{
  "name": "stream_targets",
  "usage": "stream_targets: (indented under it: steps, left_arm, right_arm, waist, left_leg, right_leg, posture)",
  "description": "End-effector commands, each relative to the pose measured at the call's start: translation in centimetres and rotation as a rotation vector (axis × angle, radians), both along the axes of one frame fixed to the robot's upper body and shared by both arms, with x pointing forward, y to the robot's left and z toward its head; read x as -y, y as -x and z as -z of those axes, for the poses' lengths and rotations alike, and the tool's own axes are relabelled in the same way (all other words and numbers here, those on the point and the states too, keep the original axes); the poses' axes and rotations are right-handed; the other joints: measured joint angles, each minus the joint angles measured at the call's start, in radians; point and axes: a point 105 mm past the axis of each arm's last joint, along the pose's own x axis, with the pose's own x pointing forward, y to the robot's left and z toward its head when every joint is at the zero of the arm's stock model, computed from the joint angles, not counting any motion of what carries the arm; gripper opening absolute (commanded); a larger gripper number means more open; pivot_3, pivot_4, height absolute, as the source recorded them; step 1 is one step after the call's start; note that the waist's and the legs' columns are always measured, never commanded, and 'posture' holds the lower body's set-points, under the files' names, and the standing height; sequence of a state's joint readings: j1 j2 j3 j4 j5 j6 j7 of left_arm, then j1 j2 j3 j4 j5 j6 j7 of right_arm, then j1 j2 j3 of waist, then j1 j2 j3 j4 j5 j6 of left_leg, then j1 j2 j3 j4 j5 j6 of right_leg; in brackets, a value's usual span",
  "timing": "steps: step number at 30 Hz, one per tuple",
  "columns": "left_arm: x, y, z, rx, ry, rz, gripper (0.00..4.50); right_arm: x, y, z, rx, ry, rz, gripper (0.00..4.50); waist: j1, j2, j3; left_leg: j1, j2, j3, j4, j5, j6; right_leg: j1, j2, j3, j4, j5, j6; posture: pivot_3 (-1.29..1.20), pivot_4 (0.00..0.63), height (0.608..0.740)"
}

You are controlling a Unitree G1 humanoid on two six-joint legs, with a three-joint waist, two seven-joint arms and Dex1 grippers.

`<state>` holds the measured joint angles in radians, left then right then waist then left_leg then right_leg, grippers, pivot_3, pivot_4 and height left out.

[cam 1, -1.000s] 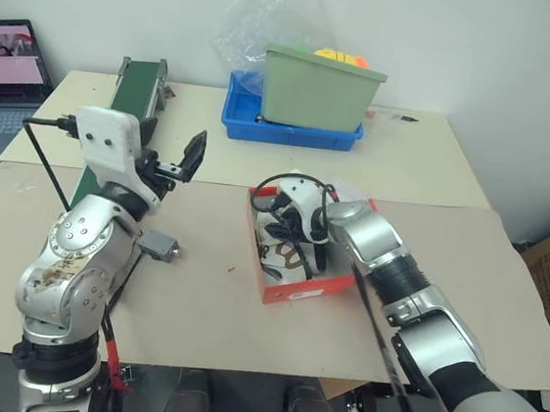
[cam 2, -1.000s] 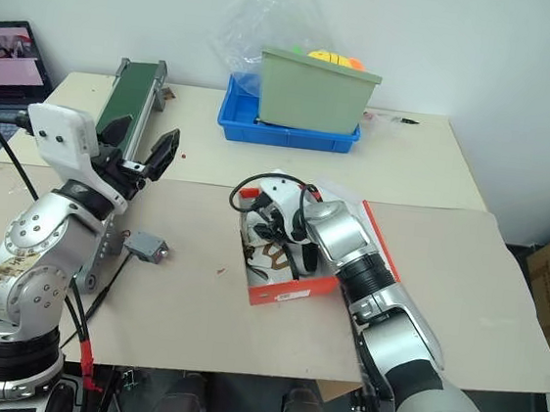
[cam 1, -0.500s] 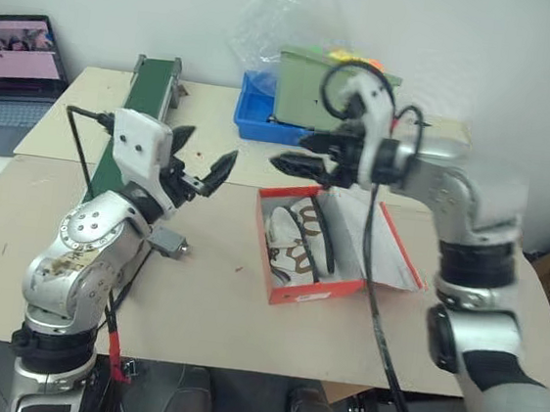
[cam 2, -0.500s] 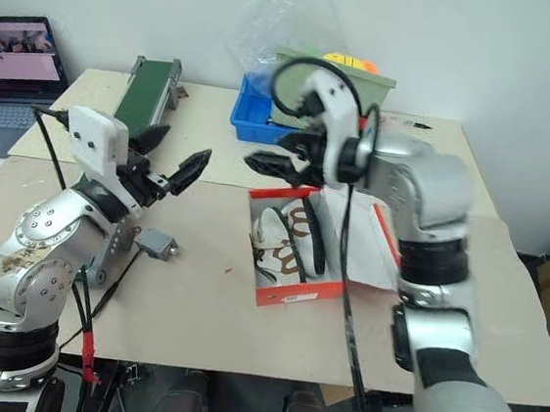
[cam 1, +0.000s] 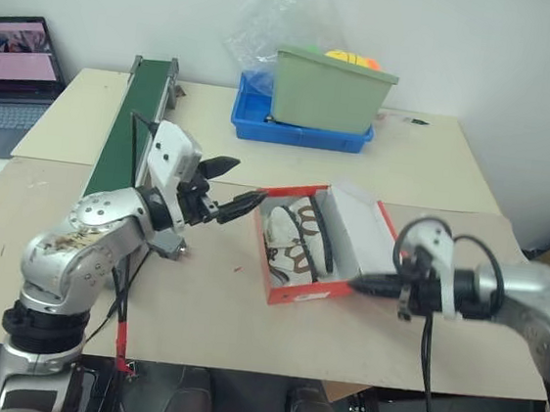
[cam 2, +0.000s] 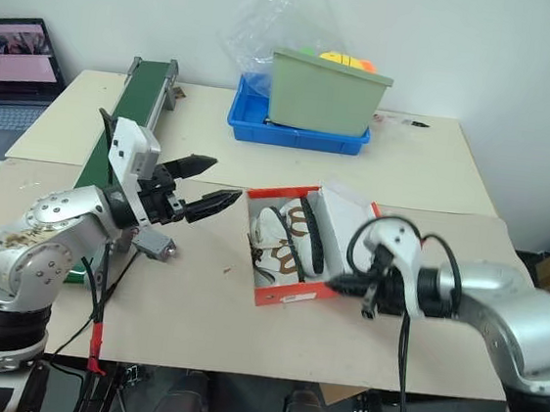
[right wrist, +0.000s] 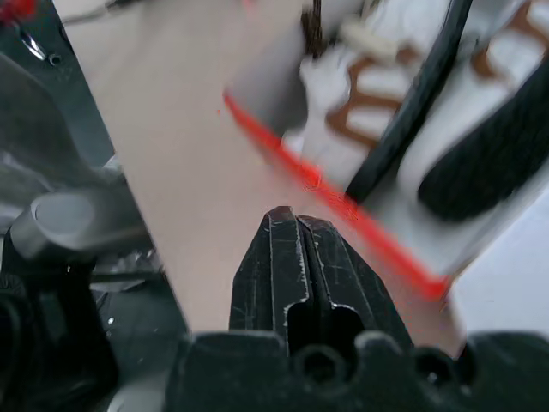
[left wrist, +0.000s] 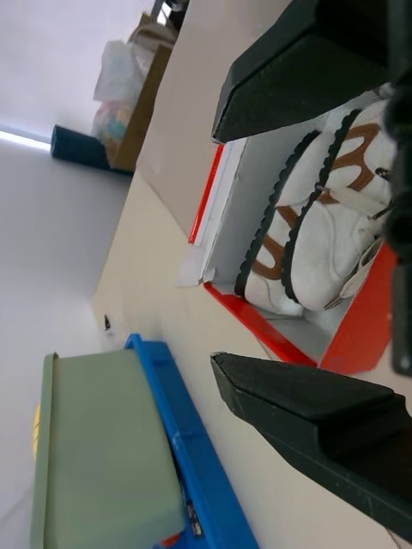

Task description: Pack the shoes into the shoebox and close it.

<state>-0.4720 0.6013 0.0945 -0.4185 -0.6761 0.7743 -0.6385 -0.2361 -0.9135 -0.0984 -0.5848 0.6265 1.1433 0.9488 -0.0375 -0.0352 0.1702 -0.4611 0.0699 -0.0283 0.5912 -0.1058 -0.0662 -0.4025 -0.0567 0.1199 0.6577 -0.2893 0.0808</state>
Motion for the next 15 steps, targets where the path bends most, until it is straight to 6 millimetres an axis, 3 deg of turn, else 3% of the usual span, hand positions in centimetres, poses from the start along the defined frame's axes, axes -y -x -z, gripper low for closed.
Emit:
stream_targets:
  steps: [1,4,7,9,12,15]
  left_arm:
    - [-0.1,1.1,-0.2,-0.018,-0.085,0.127,4.16]
    - [-0.8,1.0,-0.1,-0.045,-0.168,0.182,4.16]
    - [-1.2,1.0,-0.4,-0.059,-0.208,0.213,4.16]
    - [-1.4,1.0,-0.3,-0.064,-0.249,0.228,4.16]
    - [-1.7,1.2,-0.1,-0.061,-0.319,0.245,4.16]
    - [-1.7,1.6,-0.3,-0.074,-0.321,0.254,4.16]
  right_arm:
    - [0.9,0.5,1.2,0.031,0.001,0.104,0.05]
    - [2.0,0.5,4.1,0.014,-0.008,0.233,0.05]
    - [2.7,-0.4,5.7,0.03,-0.052,0.334,0.05]
    - [3.5,-1.5,6.9,0.085,-0.066,0.411,0.05]
    - [5.1,-4.1,8.6,0.177,-0.223,0.622,0.05]
    - [5.4,-5.1,9.4,0.192,-0.349,0.729,0.05]
  waist:
    - [-0.003,-0.001,0.0]
    - [-0.004,-0.001,0.0]
    - [-0.006,-0.001,0.0]
    - [-0.007,-0.001,0.0]
    - [-0.008,-0.002,0.0]
    - [-0.007,0.0,0.001]
  left_leg:
    - [0.0,0.0,0.0,0.0,0.0,0.0]
    - [0.001,0.0,0.0,0.0,0.0,0.0]
    - [0.001,0.0,0.0,0.0,0.0,0.0]
    - [0.001,0.0,0.001,0.0,0.0,0.0]
    - [0.001,0.0,0.0,0.0,0.0,0.0]
    - [0.001,0.0,0.001,-0.001,0.0,0.0]
  right_leg:
    - [0.0,0.0,0.0,0.0,-0.001,0.001]
    - [0.0,0.0,0.0,0.0,-0.002,0.003]
    - [0.0,0.0,0.0,-0.001,-0.002,0.004]
    - [0.0,0.0,0.001,-0.001,-0.002,0.004]
    - [0.0,0.0,0.0,-0.001,-0.002,0.004]
    - [0.0,0.0,0.001,0.0,-0.002,0.002]
  posture:
    - [0.0,0.15,0.74]
    - [0.0,0.15,0.74]
    - [0.0,0.15,0.74]
    - [0.0,0.15,0.74]
    - [0.0,0.15,0.74]
    - [0.0,0.15,0.74]
